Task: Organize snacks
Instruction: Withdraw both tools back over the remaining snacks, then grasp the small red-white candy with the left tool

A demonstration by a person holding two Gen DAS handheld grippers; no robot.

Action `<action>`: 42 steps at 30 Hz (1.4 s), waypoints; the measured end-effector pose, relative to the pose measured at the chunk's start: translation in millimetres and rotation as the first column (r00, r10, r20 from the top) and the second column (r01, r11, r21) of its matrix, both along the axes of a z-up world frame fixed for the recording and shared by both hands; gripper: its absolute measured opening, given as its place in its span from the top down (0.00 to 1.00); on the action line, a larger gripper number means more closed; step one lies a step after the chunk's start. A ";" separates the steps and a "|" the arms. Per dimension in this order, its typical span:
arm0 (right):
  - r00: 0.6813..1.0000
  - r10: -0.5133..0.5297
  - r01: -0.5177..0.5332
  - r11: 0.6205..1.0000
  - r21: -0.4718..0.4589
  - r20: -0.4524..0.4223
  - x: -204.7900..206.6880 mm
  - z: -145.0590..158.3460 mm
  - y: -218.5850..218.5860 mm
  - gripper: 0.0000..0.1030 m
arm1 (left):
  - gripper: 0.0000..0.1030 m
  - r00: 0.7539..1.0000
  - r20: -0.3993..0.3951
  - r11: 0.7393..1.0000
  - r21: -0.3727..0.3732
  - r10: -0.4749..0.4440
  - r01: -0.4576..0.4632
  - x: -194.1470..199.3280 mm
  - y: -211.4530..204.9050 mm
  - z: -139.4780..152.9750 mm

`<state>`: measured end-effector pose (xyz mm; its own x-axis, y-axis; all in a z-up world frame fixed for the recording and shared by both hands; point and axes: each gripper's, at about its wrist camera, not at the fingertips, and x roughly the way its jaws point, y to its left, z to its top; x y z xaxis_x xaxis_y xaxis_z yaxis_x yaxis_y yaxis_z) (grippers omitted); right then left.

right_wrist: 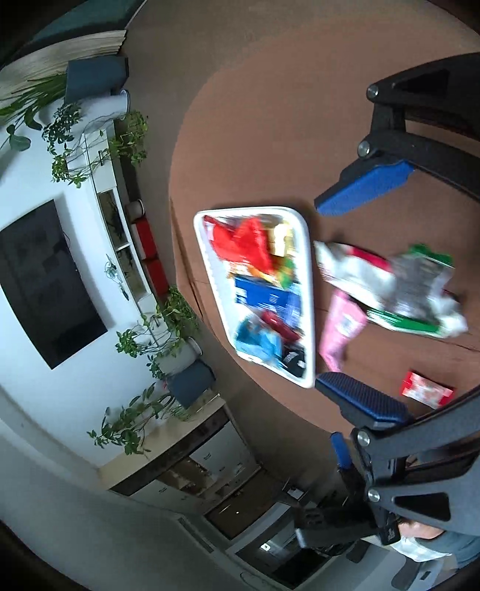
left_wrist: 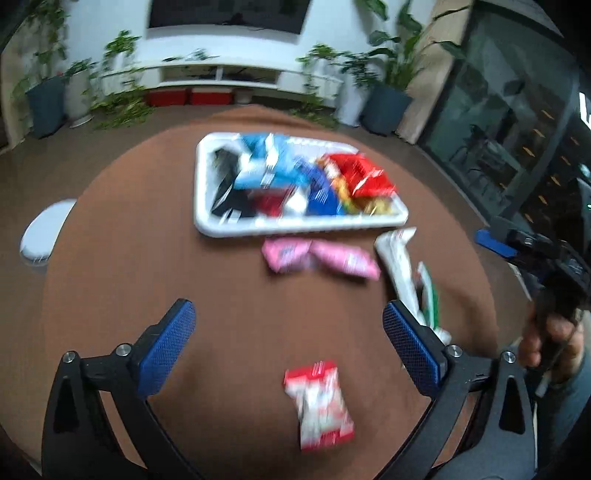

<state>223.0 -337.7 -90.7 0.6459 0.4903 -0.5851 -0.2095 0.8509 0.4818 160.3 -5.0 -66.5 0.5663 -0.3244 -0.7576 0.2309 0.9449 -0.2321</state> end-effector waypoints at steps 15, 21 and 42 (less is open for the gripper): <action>0.998 -0.045 0.041 0.996 -0.076 -0.045 -71.9 -28.4 23.8 0.17 | 0.17 0.994 -0.110 0.987 0.157 -0.002 0.019 -44.8 -44.1 -50.5; 0.999 -0.018 0.014 0.996 -0.087 -0.043 -74.1 -29.4 28.4 0.19 | 0.27 0.991 -0.132 0.984 0.178 -0.005 0.029 -36.9 -43.9 -60.2; 0.988 0.132 -0.147 0.966 -0.211 -0.085 -68.6 -29.1 45.0 0.21 | 0.48 0.980 -0.158 0.954 0.254 -0.123 0.161 -33.6 -49.9 -58.3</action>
